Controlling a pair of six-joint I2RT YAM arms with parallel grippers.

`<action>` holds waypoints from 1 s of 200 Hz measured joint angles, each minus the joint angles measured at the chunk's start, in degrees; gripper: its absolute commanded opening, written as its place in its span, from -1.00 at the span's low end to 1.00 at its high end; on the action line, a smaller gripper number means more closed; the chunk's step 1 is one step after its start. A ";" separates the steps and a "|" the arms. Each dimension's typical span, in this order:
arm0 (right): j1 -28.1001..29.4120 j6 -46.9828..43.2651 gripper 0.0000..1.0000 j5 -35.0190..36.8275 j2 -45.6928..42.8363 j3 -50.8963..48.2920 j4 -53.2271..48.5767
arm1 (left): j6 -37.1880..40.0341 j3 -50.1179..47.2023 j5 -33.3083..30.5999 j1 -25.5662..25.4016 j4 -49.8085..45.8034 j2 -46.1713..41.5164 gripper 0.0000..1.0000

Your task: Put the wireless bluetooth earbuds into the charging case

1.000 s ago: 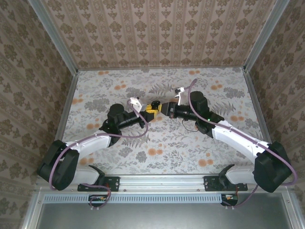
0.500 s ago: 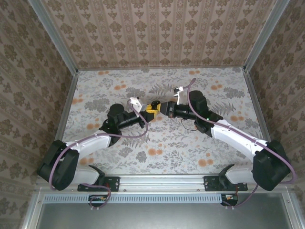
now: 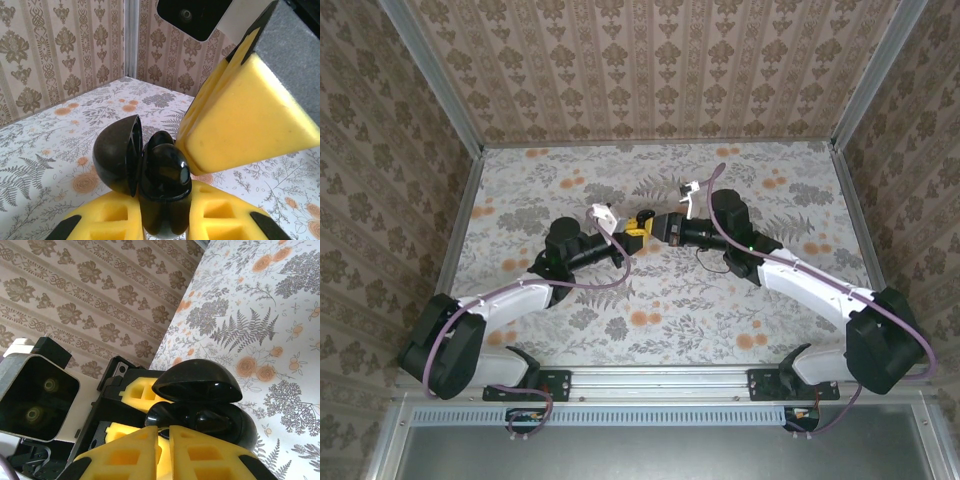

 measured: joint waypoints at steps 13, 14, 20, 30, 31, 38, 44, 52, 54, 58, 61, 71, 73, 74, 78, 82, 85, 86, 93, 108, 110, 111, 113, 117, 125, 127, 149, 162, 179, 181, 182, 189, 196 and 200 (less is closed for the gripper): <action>0.04 -0.02 -0.70 0.00 0.11 0.15 -0.02 | 0.00 0.00 0.00 0.02 -0.02 0.00 -0.81; 0.04 -0.02 -0.70 -0.02 0.13 0.17 -0.02 | 0.00 0.00 -0.02 0.02 -0.04 0.00 -0.81; 0.11 -0.02 -0.70 -0.02 0.24 0.31 -0.02 | 0.00 0.00 -0.02 0.02 -0.07 0.00 -0.81; 0.24 -0.02 -0.70 -0.04 0.48 0.72 -0.07 | 0.00 0.00 0.00 0.04 -0.20 0.00 -0.81; 0.24 -0.02 -0.70 -0.04 0.50 0.74 -0.07 | 0.00 0.00 0.00 0.04 -0.24 0.00 -0.81; 0.39 -0.02 -0.69 -0.09 0.70 1.14 -0.02 | 0.02 0.00 0.09 0.02 -0.35 0.00 -0.81; 0.50 -0.02 -0.69 -0.20 0.83 1.46 -0.02 | 0.02 0.00 0.31 -0.02 -0.44 0.00 -0.81; 0.72 -0.02 -0.68 -0.28 0.90 1.84 0.00 | 0.02 0.00 0.57 -0.13 -0.48 0.00 -0.81; 0.79 -0.04 -0.68 -0.33 0.90 1.92 0.02 | 0.02 0.00 0.63 -0.15 -0.48 0.00 -0.81; 0.87 -0.04 -0.68 -0.42 0.90 2.10 0.02 | 0.02 0.00 0.72 -0.24 -0.48 0.00 -0.81; 0.85 -0.04 -0.68 -0.44 0.90 2.14 0.04 | 0.02 0.00 0.79 -0.28 -0.48 0.00 -0.81; 0.94 -0.09 -0.67 -0.46 0.90 2.32 0.04 | 0.04 0.00 1.01 -0.35 -0.48 0.00 -0.81; 0.98 -0.09 -0.66 -0.46 0.90 2.32 0.02 | 0.04 0.00 1.09 -0.35 -0.48 0.00 -0.81; 1.01 -0.09 -0.66 -0.46 0.90 2.34 0.00 | 0.04 0.00 1.11 -0.35 -0.50 0.00 -0.81; 1.01 -0.11 -0.65 -0.46 0.90 2.34 -0.02 | 0.04 0.00 1.20 -0.35 -0.50 0.00 -0.81; 1.01 -0.20 -0.63 -0.46 0.90 2.34 -0.11 | 0.04 0.00 1.33 -0.35 -0.50 0.00 -0.81; 1.01 -0.26 -0.61 -0.46 0.90 2.34 -0.15 | 0.04 0.00 1.40 -0.35 -0.50 0.00 -0.81; 1.01 -0.26 -0.61 -0.46 0.90 2.34 -0.15 | 0.04 0.00 1.42 -0.35 -0.50 0.00 -0.81; 1.01 -0.46 -0.60 -0.46 0.85 2.34 -0.26 | 0.04 0.00 1.55 -0.33 -0.66 0.00 -0.81; 1.01 -0.81 -0.59 -0.46 0.46 2.34 -0.81 | 0.04 0.02 1.79 -0.35 -0.72 0.00 -0.81; 1.01 -0.90 -0.58 -0.46 0.35 2.34 -0.90 | 0.04 0.02 1.84 -0.35 -0.72 0.00 -0.81; 1.01 -0.94 -0.59 -0.46 0.33 2.34 -0.92 | 0.04 0.02 1.86 -0.35 -0.72 0.00 -0.81; 1.01 -1.01 -0.58 -0.48 0.22 2.34 -1.01 | 0.04 0.02 1.92 -0.35 -0.72 0.00 -0.81; 1.01 -1.20 -0.58 -0.48 0.02 2.34 -1.20 | 0.04 0.02 2.01 -0.35 -0.70 0.00 -0.81; 1.01 -1.53 -0.58 -0.57 -0.52 2.34 -1.49 | 0.04 0.02 2.05 -0.35 -0.72 0.00 -0.81; 1.01 -1.55 -0.58 -0.61 -0.70 2.34 -1.53 | 0.04 0.02 2.08 -0.35 -0.72 0.00 -0.81; 0.81 -2.05 -0.57 -1.07 -2.38 2.34 -1.73 | 0.04 0.02 2.29 -0.35 -0.72 0.00 -0.81; 0.68 -2.45 -0.57 -1.66 -2.99 2.36 -1.81 | 0.04 0.02 2.43 -0.35 -0.70 0.00 -0.81; 0.46 -3.08 -0.56 -2.12 -3.23 2.47 -2.49 | 0.04 0.02 2.43 -0.35 -0.72 0.00 -0.81; 0.46 -3.10 -0.56 -2.12 -3.23 2.49 -2.62 | 0.04 0.02 2.45 -0.35 -0.70 0.00 -0.81; 0.44 -3.13 -0.56 -2.12 -3.23 2.51 -2.67 | 0.04 0.02 2.43 -0.35 -0.70 0.00 -0.81; 0.33 -3.28 -0.53 -2.10 -3.23 2.58 -3.19 | 0.04 0.02 2.45 -0.35 -0.70 0.00 -0.82; 0.15 -3.34 -0.48 -2.08 -3.23 2.64 -3.82 | 0.04 0.02 2.45 -0.35 -0.70 0.00 -0.81; 0.07 -3.50 -0.45 -2.08 -3.23 2.69 -4.15 | 0.04 0.02 2.45 -0.35 -0.72 0.00 -0.81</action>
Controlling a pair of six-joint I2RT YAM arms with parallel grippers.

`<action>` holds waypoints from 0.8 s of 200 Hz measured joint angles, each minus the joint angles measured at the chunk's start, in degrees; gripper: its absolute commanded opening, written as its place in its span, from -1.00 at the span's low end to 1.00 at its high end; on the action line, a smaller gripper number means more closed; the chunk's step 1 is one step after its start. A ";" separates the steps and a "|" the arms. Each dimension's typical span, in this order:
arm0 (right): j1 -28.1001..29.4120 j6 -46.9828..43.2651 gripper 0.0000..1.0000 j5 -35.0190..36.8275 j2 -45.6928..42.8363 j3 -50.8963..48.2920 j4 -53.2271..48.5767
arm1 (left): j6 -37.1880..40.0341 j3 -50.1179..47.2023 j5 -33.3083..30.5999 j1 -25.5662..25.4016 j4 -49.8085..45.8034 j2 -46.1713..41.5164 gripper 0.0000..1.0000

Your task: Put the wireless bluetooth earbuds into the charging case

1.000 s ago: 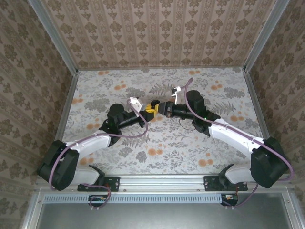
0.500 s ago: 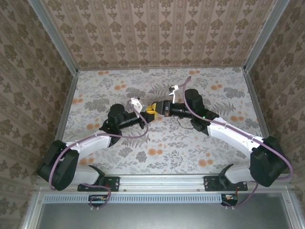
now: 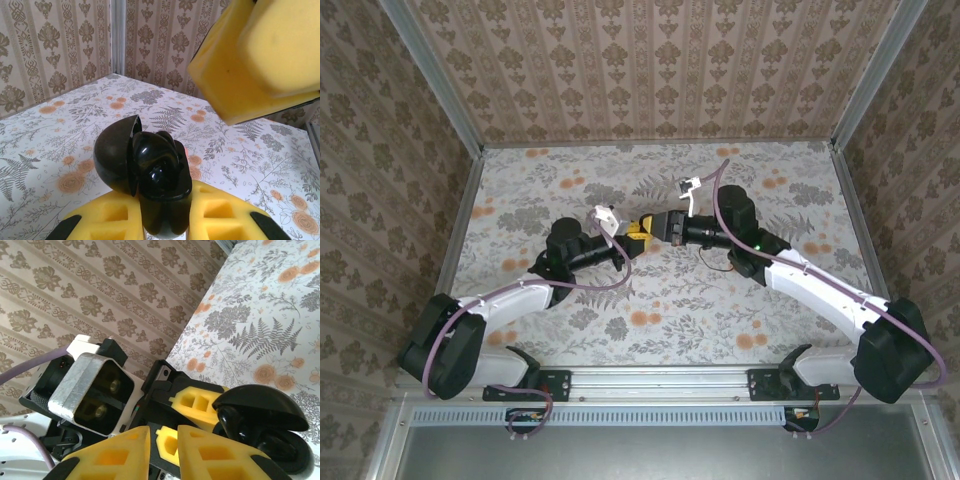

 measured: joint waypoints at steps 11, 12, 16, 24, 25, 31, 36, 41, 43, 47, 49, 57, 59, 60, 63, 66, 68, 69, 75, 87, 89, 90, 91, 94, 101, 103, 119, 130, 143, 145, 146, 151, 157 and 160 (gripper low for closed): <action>-0.26 -0.28 -0.43 0.17 0.00 0.22 -1.01 | 0.02 0.00 0.00 0.00 0.02 0.00 -0.81; -0.26 -0.31 -0.43 0.17 0.00 0.24 -1.05 | 0.02 0.00 0.00 0.00 0.00 0.00 -0.81; -0.35 -0.44 -0.42 0.20 0.00 0.26 -1.20 | 0.04 0.00 0.00 0.00 0.00 0.00 -0.81; -0.48 -0.68 -0.42 0.22 0.00 0.39 -1.46 | 0.20 0.00 0.00 0.00 0.00 0.00 -0.82; -0.48 -0.68 -0.43 0.22 0.00 0.42 -1.49 | 0.20 0.00 0.00 0.00 0.00 0.00 -0.82; -0.55 -0.87 -0.42 0.26 0.00 0.55 -1.75 | 0.22 0.00 0.00 0.00 0.02 0.00 -0.81; -0.59 -0.98 -0.42 0.35 0.00 0.70 -2.08 | 0.24 0.02 0.00 0.00 0.00 0.00 -0.81; -0.61 -1.07 -0.42 0.39 0.00 0.85 -2.36 | 0.26 0.02 0.00 0.02 0.00 0.00 -0.81; -0.61 -1.09 -0.42 0.42 0.00 0.94 -2.43 | 0.28 0.04 0.00 0.00 -0.02 0.00 -0.81; -0.61 -1.11 -0.42 0.42 0.00 1.03 -2.49 | 0.31 0.04 0.00 0.00 0.00 0.00 -0.81; -0.61 -1.11 -0.42 0.42 0.00 1.07 -2.51 | 0.35 0.07 0.00 0.00 0.00 0.00 -0.81; -0.63 -1.14 -0.42 0.42 0.00 1.27 -2.58 | 0.42 0.09 0.00 0.00 0.00 0.00 -0.81; -0.68 -1.14 -0.42 0.42 0.00 1.33 -2.60 | 0.42 0.11 0.02 0.00 0.00 0.00 -0.81; -0.70 -1.14 -0.42 0.42 0.00 1.36 -2.58 | 0.42 0.11 0.02 0.00 0.00 0.00 -0.81; -0.70 -1.14 -0.42 0.42 0.00 1.44 -2.60 | 0.42 0.13 0.02 0.00 0.00 0.00 -0.81; -0.70 -1.16 -0.43 0.39 0.00 1.55 -2.60 | 0.44 0.15 0.02 0.00 0.00 0.00 -0.81; -0.72 -1.16 -0.43 0.39 0.00 1.60 -2.60 | 0.44 0.15 0.02 0.00 -0.02 0.00 -0.81; -0.72 -1.16 -0.43 0.39 0.00 1.62 -2.60 | 0.44 0.17 0.02 0.00 -0.02 0.00 -0.81; -0.74 -1.22 -0.43 0.39 0.00 1.86 -2.62 | 0.44 0.22 0.02 0.00 -0.02 0.00 -0.81; -0.79 -1.29 -0.44 0.37 0.11 2.40 -2.67 | 0.46 0.39 0.02 0.00 -0.13 0.00 -0.81; -0.79 -1.29 -0.44 0.37 0.13 2.49 -2.67 | 0.46 0.42 0.02 0.00 -0.17 0.00 -0.81; -0.79 -1.31 -0.44 0.37 0.13 2.58 -2.69 | 0.44 0.44 0.02 0.00 -0.17 0.00 -0.81; -0.79 -1.29 -0.44 0.37 0.15 2.62 -2.69 | 0.46 0.44 0.02 0.00 -0.17 0.00 -0.81; -0.79 -1.29 -0.44 0.37 0.24 2.82 -2.69 | 0.46 0.48 0.02 0.00 -0.17 0.00 -0.81; -0.79 -1.31 -0.44 0.35 0.37 3.23 -2.69 | 0.46 0.52 0.04 0.00 -0.17 0.00 -0.81; -0.79 -1.33 -0.44 0.35 0.44 3.32 -2.69 | 0.46 0.55 0.02 0.00 -0.17 0.00 -0.81; -0.79 -1.42 -0.44 0.33 0.79 4.04 -2.71 | 0.57 0.68 0.07 0.00 -0.24 0.00 -0.81; -0.79 -1.53 -0.45 0.24 1.11 4.33 -2.71 | 0.66 0.72 0.11 0.00 -0.35 0.00 -0.81; -0.79 -1.55 -0.46 0.13 1.60 4.46 -2.71 | 0.70 0.74 0.20 0.00 -0.37 0.00 -0.81; -0.79 -1.53 -0.46 0.11 1.66 4.46 -2.75 | 0.70 0.74 0.20 0.00 -0.37 0.00 -0.81; -0.79 -1.55 -0.46 0.11 1.68 4.46 -2.75 | 0.72 0.74 0.20 0.00 -0.37 0.00 -0.81; -0.79 -1.55 -0.46 0.07 1.90 4.46 -2.75 | 0.83 0.74 0.20 0.00 -0.37 0.00 -0.81; -0.79 -1.55 -0.46 0.02 2.19 4.46 -2.75 | 0.85 0.74 0.20 0.00 -0.37 0.00 -0.81; -0.79 -1.53 -0.46 0.00 2.29 4.46 -2.75 | 0.85 0.74 0.20 0.00 -0.37 0.00 -0.82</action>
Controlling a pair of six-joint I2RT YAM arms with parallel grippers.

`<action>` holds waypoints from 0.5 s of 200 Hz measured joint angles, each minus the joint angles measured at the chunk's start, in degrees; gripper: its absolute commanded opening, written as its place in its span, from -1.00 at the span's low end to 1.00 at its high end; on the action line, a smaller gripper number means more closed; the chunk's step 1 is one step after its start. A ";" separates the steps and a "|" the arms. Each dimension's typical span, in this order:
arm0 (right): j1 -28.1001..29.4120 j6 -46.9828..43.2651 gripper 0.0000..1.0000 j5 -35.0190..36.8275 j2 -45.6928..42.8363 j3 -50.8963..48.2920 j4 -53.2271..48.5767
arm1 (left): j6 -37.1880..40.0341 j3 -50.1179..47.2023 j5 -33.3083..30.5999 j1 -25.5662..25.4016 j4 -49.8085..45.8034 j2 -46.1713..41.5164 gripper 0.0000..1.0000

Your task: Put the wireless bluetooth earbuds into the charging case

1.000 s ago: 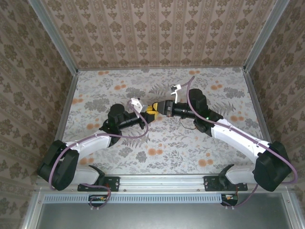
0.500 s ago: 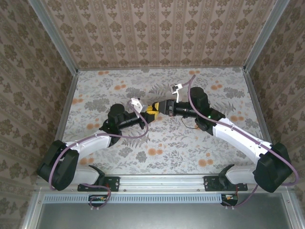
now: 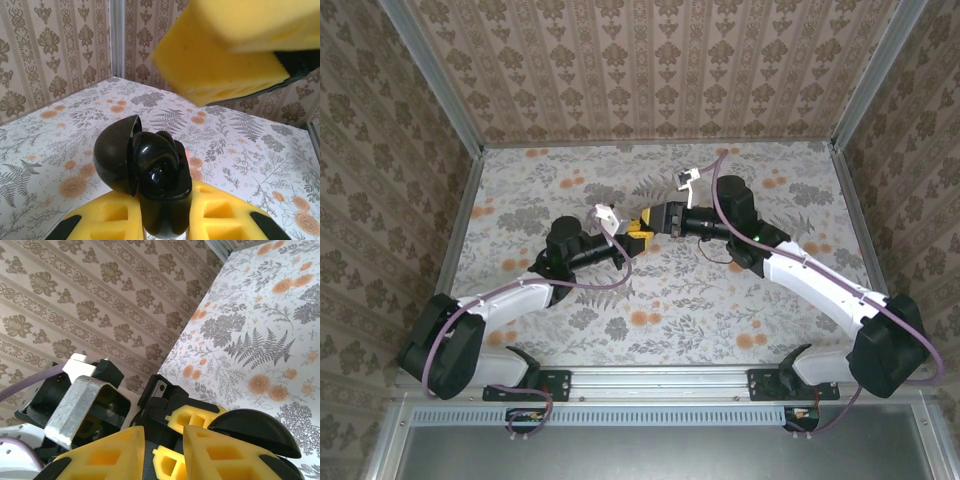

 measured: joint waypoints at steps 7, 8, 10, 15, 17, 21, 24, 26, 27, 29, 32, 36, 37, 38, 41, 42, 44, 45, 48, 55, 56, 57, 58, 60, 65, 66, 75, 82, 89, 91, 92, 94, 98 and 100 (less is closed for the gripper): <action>0.00 -0.02 -0.46 -0.02 0.26 0.00 -0.04 | 0.02 0.00 0.00 0.00 0.00 0.00 -0.81; 0.00 -0.02 -0.46 -0.02 0.31 0.00 -0.04 | 0.02 0.00 0.00 0.00 0.00 0.00 -0.81; 0.00 0.00 -0.46 -0.04 0.39 0.00 -0.04 | 0.02 0.02 0.02 0.00 0.00 0.00 -0.81; 0.00 -0.02 -0.46 -0.04 0.57 0.00 -0.07 | 0.02 0.02 0.00 0.00 0.00 0.00 -0.81; 0.00 -0.02 -0.46 -0.04 0.61 0.00 -0.07 | 0.02 0.02 0.00 0.00 0.00 0.00 -0.81; 0.00 -0.02 -0.46 -0.04 0.72 0.00 -0.13 | 0.02 0.02 0.00 0.00 0.00 0.00 -0.81; 0.00 -0.02 -0.46 -0.07 0.79 0.00 -0.20 | 0.02 0.04 0.00 0.00 0.00 0.00 -0.81; 0.00 -0.02 -0.46 -0.04 0.83 0.00 -0.24 | 0.02 0.04 0.00 0.00 0.00 0.00 -0.81; 0.00 -0.02 -0.46 -0.04 0.85 0.00 -0.26 | 0.02 0.04 0.00 0.00 0.00 0.00 -0.81; 0.00 -0.02 -0.46 -0.04 0.85 0.02 -0.33 | 0.02 0.04 0.02 0.00 0.00 0.00 -0.82; 0.00 -0.02 -0.46 -0.04 0.90 0.02 -0.44 | 0.02 0.04 0.02 0.00 0.00 0.00 -0.81; 0.00 -0.02 -0.46 -0.07 0.94 0.02 -0.52 | 0.02 0.07 0.00 0.00 0.00 0.00 -0.81; 0.00 0.00 -0.46 -0.07 0.94 0.02 -0.57 | 0.02 0.07 0.00 0.00 0.00 0.00 -0.81; 0.00 -0.02 -0.46 -0.04 0.96 0.02 -0.59 | 0.02 0.07 0.02 0.00 0.00 0.00 -0.81; 0.00 -0.02 -0.46 -0.07 0.96 0.02 -0.76 | 0.02 0.07 0.02 0.00 0.00 0.00 -0.81; 0.00 -0.02 -0.47 -0.07 0.96 0.02 -0.81 | 0.02 0.07 0.02 0.00 0.00 0.00 -0.81; 0.00 -0.02 -0.47 -0.07 0.96 0.02 -0.85 | 0.02 0.07 0.02 0.00 -0.02 0.00 -0.81; 0.00 -0.02 -0.47 -0.07 0.96 0.02 -0.90 | 0.02 0.07 0.02 0.00 0.00 0.00 -0.81; 0.00 -0.02 -0.47 -0.07 0.96 0.02 -0.94 | 0.02 0.07 0.00 0.00 0.00 0.00 -0.81; 0.00 -0.02 -0.47 -0.07 0.96 0.04 -0.98 | 0.02 0.07 0.02 0.00 0.00 0.00 -0.81; 0.00 -0.02 -0.47 -0.07 0.96 0.04 -0.98 | 0.02 0.07 0.00 0.00 0.00 0.00 -0.82; 0.00 -0.02 -0.47 -0.07 0.96 0.04 -0.96 | 0.02 0.07 0.00 0.00 0.00 0.00 -0.81; 0.00 -0.02 -0.47 -0.07 0.96 0.04 -0.96 | 0.02 0.07 0.02 0.00 0.00 0.00 -0.82; 0.00 -0.02 -0.47 -0.07 0.96 0.04 -0.98 | 0.02 0.07 0.02 0.00 0.00 0.00 -0.81; 0.00 -0.02 -0.48 -0.07 0.96 0.04 -1.01 | 0.02 0.07 0.02 0.00 0.00 0.00 -0.82; 0.00 -0.02 -0.48 -0.07 0.96 0.04 -1.01 | 0.02 0.07 0.02 0.00 0.00 0.00 -0.82; 0.00 -0.02 -0.47 -0.07 0.96 0.04 -1.05 | 0.02 0.07 0.02 0.00 0.00 0.00 -0.81; 0.00 -0.02 -0.48 -0.09 0.98 0.04 -1.07 | 0.02 0.07 0.02 0.00 -0.02 -0.02 -0.81; 0.00 -0.02 -0.48 -0.09 1.07 0.04 -1.07 | 0.02 0.07 0.00 0.00 -0.02 -0.11 -0.82; 0.00 -0.02 -0.48 -0.09 1.07 0.07 -1.07 | 0.04 0.07 0.02 0.00 -0.02 -0.13 -0.82; 0.00 -0.02 -0.48 -0.09 1.09 0.07 -1.07 | 0.04 0.07 0.02 0.00 -0.02 -0.15 -0.82; 0.00 -0.02 -0.48 -0.09 1.16 0.07 -1.09 | 0.04 0.07 0.02 0.00 -0.02 -0.22 -0.82; 0.00 -0.02 -0.48 -0.11 1.22 0.07 -1.07 | 0.04 0.07 0.02 0.00 -0.02 -0.31 -0.82; 0.00 -0.02 -0.48 -0.11 1.29 0.09 -1.09 | 0.04 0.07 0.00 0.00 -0.02 -0.37 -0.82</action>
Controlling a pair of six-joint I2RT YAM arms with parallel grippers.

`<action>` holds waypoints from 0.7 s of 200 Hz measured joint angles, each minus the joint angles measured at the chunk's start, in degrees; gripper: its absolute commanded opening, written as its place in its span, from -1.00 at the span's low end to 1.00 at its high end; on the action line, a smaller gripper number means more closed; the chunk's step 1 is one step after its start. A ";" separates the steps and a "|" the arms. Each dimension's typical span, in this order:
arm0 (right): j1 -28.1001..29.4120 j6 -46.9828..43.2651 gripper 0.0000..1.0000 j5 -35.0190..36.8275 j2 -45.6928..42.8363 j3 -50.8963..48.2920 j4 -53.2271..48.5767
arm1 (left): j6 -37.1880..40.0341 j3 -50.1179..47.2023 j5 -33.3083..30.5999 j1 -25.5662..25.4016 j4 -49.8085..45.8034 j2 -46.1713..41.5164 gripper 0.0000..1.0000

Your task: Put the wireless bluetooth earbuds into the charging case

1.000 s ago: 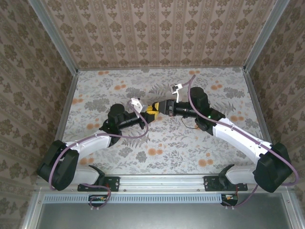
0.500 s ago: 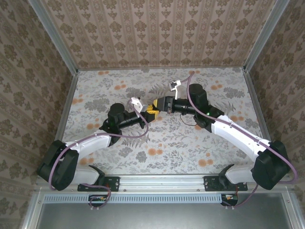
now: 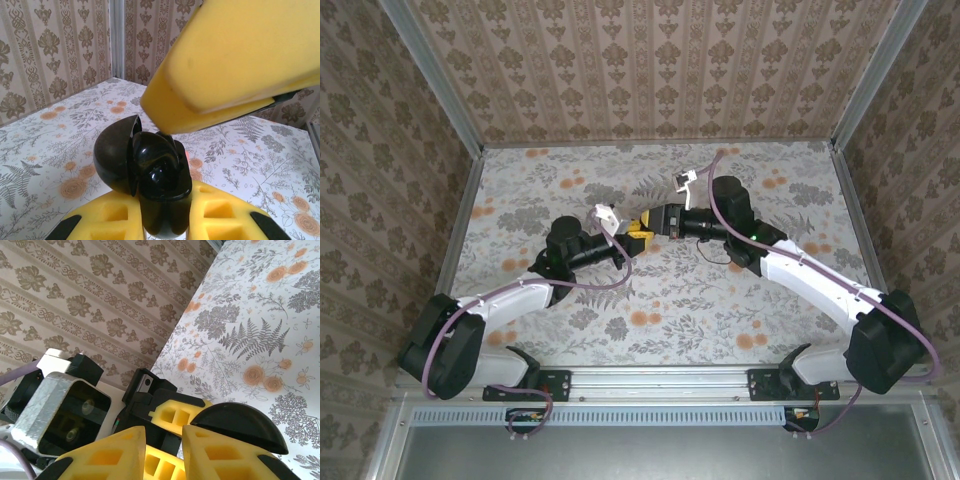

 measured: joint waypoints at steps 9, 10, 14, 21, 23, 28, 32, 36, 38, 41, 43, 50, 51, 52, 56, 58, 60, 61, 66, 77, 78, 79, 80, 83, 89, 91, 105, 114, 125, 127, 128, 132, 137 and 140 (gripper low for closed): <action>0.00 0.00 -0.48 -0.15 0.20 0.00 -0.07 | 0.00 0.00 0.00 -0.02 -0.04 -0.26 -0.82; 0.00 0.00 -0.48 -0.17 0.20 0.00 -0.04 | 0.00 0.00 0.00 -0.02 -0.07 -0.28 -0.82; 0.00 0.00 -0.48 -0.22 0.28 0.04 -0.07 | 0.00 0.00 0.00 -0.02 -0.15 -0.37 -0.82; 0.00 -0.02 -0.49 -0.37 0.31 0.13 -0.09 | 0.00 0.00 -0.02 -0.02 -0.24 -0.37 -0.82; 0.00 -0.02 -0.49 -0.39 0.31 0.15 -0.11 | 0.00 0.00 -0.02 -0.02 -0.26 -0.37 -0.82; 0.00 -0.04 -0.49 -0.44 0.31 0.17 -0.17 | 0.02 0.00 -0.02 -0.02 -0.31 -0.37 -0.81; 0.00 -0.07 -0.49 -0.55 0.31 0.17 -0.20 | 0.02 0.00 0.00 -0.02 -0.37 -0.37 -0.82; 0.00 -0.15 -0.49 -0.68 0.31 0.20 -0.22 | 0.02 0.00 0.00 -0.04 -0.39 -0.37 -0.82; 0.00 -0.17 -0.49 -0.79 0.31 0.20 -0.22 | 0.04 0.00 0.00 -0.04 -0.42 -0.37 -0.82; 0.00 -0.20 -0.49 -0.90 0.33 0.20 -0.24 | 0.04 0.00 0.00 -0.04 -0.42 -0.37 -0.82; 0.00 -0.20 -0.49 -0.92 0.35 0.20 -0.24 | 0.07 0.00 0.00 -0.04 -0.42 -0.37 -0.82; 0.00 -0.42 -0.49 -1.22 0.42 0.22 -0.24 | 0.13 0.00 0.00 -0.04 -0.44 -0.37 -0.82; 0.00 -0.42 -0.49 -1.25 0.42 0.22 -0.24 | 0.13 0.00 0.00 -0.04 -0.44 -0.37 -0.82; 0.00 -0.44 -0.49 -1.27 0.42 0.22 -0.26 | 0.15 0.00 0.00 -0.04 -0.44 -0.37 -0.82; 0.00 -0.63 -0.50 -1.31 0.44 0.26 -0.37 | 0.15 0.00 0.00 -0.04 -0.46 -0.37 -0.82; 0.00 -0.63 -0.50 -1.38 0.48 0.28 -0.44 | 0.15 0.00 0.00 -0.04 -0.46 -0.37 -0.82; 0.00 -0.76 -0.50 -1.44 0.50 0.35 -0.61 | 0.15 0.00 0.00 -0.04 -0.48 -0.37 -0.82; 0.00 -0.83 -0.51 -1.46 0.50 0.37 -0.68 | 0.15 0.00 0.00 -0.04 -0.48 -0.37 -0.82; 0.00 -1.03 -0.51 -1.64 0.57 0.57 -1.14 | 0.15 0.00 0.00 -0.04 -0.50 -0.37 -0.82; 0.00 -1.49 -0.52 -2.12 0.85 1.29 -2.32 | 0.17 0.00 0.00 -0.04 -0.52 -0.37 -0.82; 0.00 -1.51 -0.52 -2.12 0.90 1.33 -2.36 | 0.15 0.00 0.00 -0.04 -0.52 -0.37 -0.82; 0.00 -1.55 -0.52 -2.19 0.94 1.46 -2.51 | 0.17 0.00 0.00 -0.04 -0.52 -0.37 -0.82; 0.00 -1.62 -0.52 -2.25 0.98 1.51 -2.62 | 0.15 0.00 0.00 -0.04 -0.52 -0.37 -0.82; 0.00 -1.77 -0.52 -2.47 1.09 1.81 -3.02 | 0.17 0.00 0.00 -0.04 -0.52 -0.37 -0.82; 0.00 -2.25 -0.52 -2.73 1.29 2.27 -3.80 | 0.17 0.00 0.02 -0.04 -0.57 -0.37 -0.82; -0.02 -2.40 -0.52 -2.84 1.36 2.45 -4.04 | 0.17 0.00 0.02 -0.04 -0.57 -0.37 -0.82; -0.04 -3.32 -0.52 -3.30 1.62 3.58 -6.12 | 0.20 0.00 0.02 -0.04 -0.63 -0.39 -0.82; -0.04 -4.15 -0.52 -3.61 1.95 4.33 -7.32 | 0.22 0.00 0.02 -0.04 -0.70 -0.39 -0.82; -0.04 -4.94 -0.52 -3.87 2.62 5.25 -8.74 | 0.39 0.00 0.02 -0.04 -0.94 -0.52 -0.82; -0.04 -5.22 -0.52 -3.91 2.75 5.40 -8.98 | 0.42 0.00 0.00 -0.04 -1.09 -0.59 -0.82; -0.07 -5.35 -0.52 -3.96 2.84 5.49 -9.20 | 0.44 0.00 0.00 -0.04 -1.14 -0.61 -0.82; -0.07 -5.64 -0.51 -4.04 3.02 5.70 -9.53 | 0.48 0.00 -0.02 -0.04 -1.44 -0.68 -0.82; -0.07 -6.03 -0.50 -4.17 3.21 6.01 -10.25 | 0.57 0.00 -0.02 -0.04 -1.92 -0.74 -0.82; -0.09 -6.25 -0.50 -4.24 3.30 6.19 -10.64 | 0.59 0.00 -0.02 -0.04 -2.05 -0.76 -0.82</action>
